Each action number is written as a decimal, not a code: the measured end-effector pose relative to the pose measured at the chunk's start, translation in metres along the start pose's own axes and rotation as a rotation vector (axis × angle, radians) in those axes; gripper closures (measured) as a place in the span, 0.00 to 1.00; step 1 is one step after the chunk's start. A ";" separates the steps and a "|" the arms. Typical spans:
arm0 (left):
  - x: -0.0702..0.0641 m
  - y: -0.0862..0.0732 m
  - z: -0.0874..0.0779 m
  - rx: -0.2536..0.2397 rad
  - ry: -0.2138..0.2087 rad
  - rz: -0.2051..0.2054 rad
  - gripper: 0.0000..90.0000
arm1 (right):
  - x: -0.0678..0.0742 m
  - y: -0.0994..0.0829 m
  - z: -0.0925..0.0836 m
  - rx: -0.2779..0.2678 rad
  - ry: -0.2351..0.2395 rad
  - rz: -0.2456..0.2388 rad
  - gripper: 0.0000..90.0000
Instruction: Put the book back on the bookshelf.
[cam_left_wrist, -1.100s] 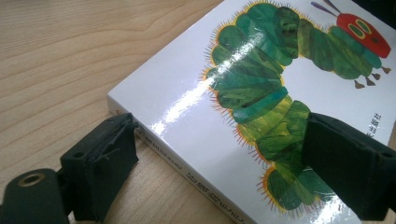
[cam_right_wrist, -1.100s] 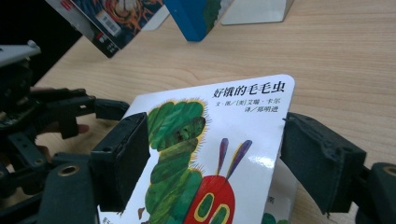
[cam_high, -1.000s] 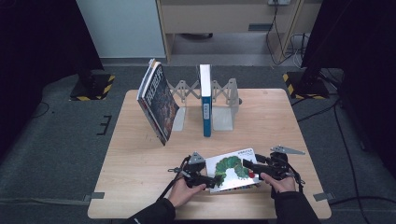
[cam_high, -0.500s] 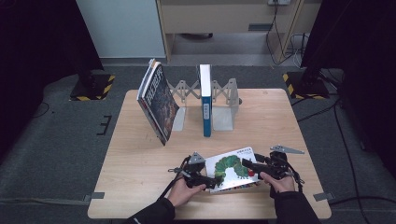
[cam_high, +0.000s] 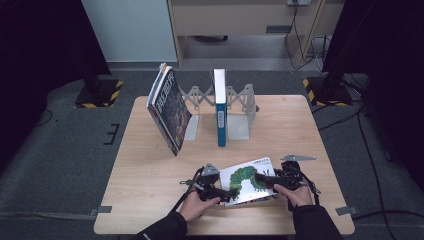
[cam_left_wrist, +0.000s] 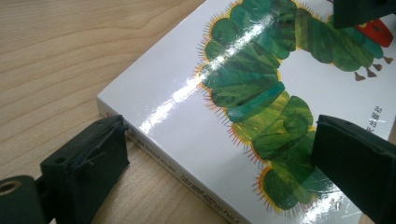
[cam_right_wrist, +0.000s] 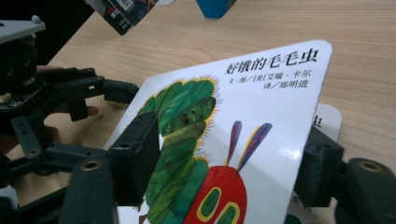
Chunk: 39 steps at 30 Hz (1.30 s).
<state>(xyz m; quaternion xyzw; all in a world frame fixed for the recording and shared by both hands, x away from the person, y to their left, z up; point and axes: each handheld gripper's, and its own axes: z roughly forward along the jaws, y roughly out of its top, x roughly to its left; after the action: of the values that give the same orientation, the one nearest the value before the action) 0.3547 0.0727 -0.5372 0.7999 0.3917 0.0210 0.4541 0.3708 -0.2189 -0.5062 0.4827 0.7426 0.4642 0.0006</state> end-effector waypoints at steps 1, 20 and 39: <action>0.000 0.000 0.000 0.000 0.000 0.000 0.03 | -0.001 0.000 0.000 0.009 -0.007 -0.003 0.44; 0.003 -0.001 -0.003 -0.010 0.006 -0.012 0.09 | -0.001 0.003 0.001 0.056 0.050 0.031 0.64; 0.001 -0.001 -0.009 0.009 -0.046 -0.049 0.15 | -0.002 0.008 -0.013 -0.024 0.190 0.090 0.90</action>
<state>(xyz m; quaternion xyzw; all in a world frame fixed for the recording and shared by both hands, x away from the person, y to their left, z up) 0.3510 0.0804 -0.5329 0.7925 0.4008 -0.0103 0.4596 0.3719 -0.2289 -0.4941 0.4692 0.7113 0.5164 -0.0848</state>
